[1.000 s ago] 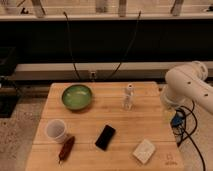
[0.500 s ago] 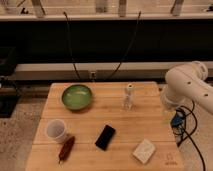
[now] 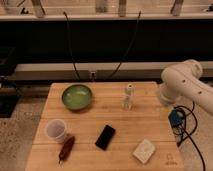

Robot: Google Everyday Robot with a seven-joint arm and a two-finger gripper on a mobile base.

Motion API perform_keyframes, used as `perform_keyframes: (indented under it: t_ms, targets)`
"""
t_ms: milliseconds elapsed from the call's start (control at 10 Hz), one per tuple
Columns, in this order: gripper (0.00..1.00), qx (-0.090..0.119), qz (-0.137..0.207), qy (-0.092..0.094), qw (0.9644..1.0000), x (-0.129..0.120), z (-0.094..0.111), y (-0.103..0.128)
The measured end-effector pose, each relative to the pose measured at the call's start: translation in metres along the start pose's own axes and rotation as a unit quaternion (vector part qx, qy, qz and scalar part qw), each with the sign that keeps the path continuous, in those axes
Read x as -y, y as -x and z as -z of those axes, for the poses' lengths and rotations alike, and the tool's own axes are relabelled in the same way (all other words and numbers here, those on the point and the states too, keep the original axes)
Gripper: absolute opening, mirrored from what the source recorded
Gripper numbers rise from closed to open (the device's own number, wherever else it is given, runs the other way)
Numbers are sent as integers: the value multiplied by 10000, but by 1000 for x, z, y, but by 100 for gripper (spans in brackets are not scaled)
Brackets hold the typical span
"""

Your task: Knock the bottle over

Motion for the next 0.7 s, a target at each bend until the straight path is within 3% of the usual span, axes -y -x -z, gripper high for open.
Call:
perform_keyframes:
  t_ms: [700]
  targets:
    - [80, -14, 147, -107, 9998, 18, -12, 17]
